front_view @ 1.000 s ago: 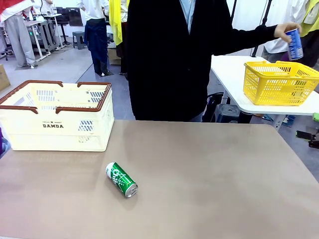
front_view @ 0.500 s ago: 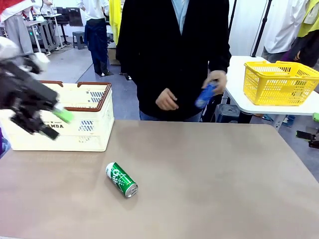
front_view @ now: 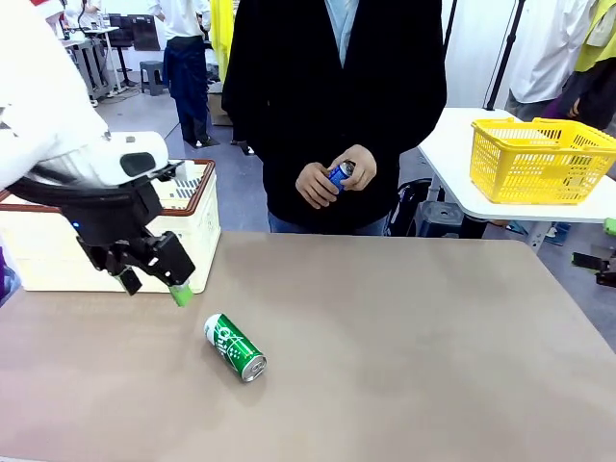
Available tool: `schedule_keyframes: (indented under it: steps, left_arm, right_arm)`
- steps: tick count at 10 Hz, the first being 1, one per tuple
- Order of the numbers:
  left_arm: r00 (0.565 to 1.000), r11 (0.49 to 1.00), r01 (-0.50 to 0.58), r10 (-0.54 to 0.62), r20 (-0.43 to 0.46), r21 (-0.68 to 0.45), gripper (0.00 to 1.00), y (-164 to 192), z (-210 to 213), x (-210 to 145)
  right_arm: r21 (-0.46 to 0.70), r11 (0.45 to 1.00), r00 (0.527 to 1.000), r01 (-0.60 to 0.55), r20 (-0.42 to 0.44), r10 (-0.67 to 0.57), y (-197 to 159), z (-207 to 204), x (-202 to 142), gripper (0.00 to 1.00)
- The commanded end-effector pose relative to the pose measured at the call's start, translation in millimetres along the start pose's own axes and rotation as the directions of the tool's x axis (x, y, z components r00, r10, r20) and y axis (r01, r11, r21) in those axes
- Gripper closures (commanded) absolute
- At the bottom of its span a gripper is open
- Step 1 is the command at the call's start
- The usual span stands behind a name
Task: Place the drinks into the Shopping basket.
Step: Pick up one drink and place it into the Shopping basket.
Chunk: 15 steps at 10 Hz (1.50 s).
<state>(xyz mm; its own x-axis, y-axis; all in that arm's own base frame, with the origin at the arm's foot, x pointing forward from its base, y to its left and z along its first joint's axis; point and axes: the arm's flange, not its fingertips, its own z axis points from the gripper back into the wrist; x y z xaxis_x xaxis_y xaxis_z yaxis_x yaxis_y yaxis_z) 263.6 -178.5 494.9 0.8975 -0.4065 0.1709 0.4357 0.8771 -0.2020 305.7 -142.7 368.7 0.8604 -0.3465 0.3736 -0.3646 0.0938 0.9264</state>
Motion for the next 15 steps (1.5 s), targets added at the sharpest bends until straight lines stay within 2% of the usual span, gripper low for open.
schedule_keyframes:
  steps: [1, 3, 6, 8, 11, 13, 15]
  left_arm:
    - [0.997, 0.989, -0.068, 0.072, 0.024, -0.134, 0.00, 11, 13, -4]
    - [0.997, 0.989, -0.068, 0.072, 0.024, -0.134, 0.00, 11, 13, -4]
    - [1.000, 1.000, -0.011, 0.011, 0.024, 0.004, 0.00, -10, -27, 10]
    - [0.989, 0.990, -0.132, 0.128, 0.068, 0.058, 0.00, -20, -47, 9]
    - [0.977, 0.968, -0.210, 0.200, 0.077, 0.138, 0.00, -40, -91, 6]
    - [0.960, 0.943, -0.274, 0.257, 0.108, 0.190, 0.00, -47, -119, 15]
    - [0.933, 0.913, -0.358, 0.345, 0.099, 0.196, 0.00, -46, -138, 26]
  right_arm:
    - [0.003, 1.000, 1.000, 0.014, -0.004, -0.014, 5, 1, 0, 0.00]
    - [0.003, 1.000, 1.000, 0.014, -0.004, -0.014, 5, 1, 0, 0.00]
    - [0.003, 1.000, 1.000, 0.014, -0.004, -0.014, 5, 1, 0, 0.00]
    - [0.003, 1.000, 1.000, 0.014, -0.004, -0.014, 5, 1, 0, 0.00]
    - [0.003, 1.000, 1.000, 0.014, -0.004, -0.014, 5, 1, 0, 0.00]
    - [0.003, 1.000, 1.000, 0.014, -0.004, -0.014, 5, 1, 0, 0.00]
    - [0.003, 1.000, 1.000, 0.014, -0.004, -0.014, 5, 1, 0, 0.00]
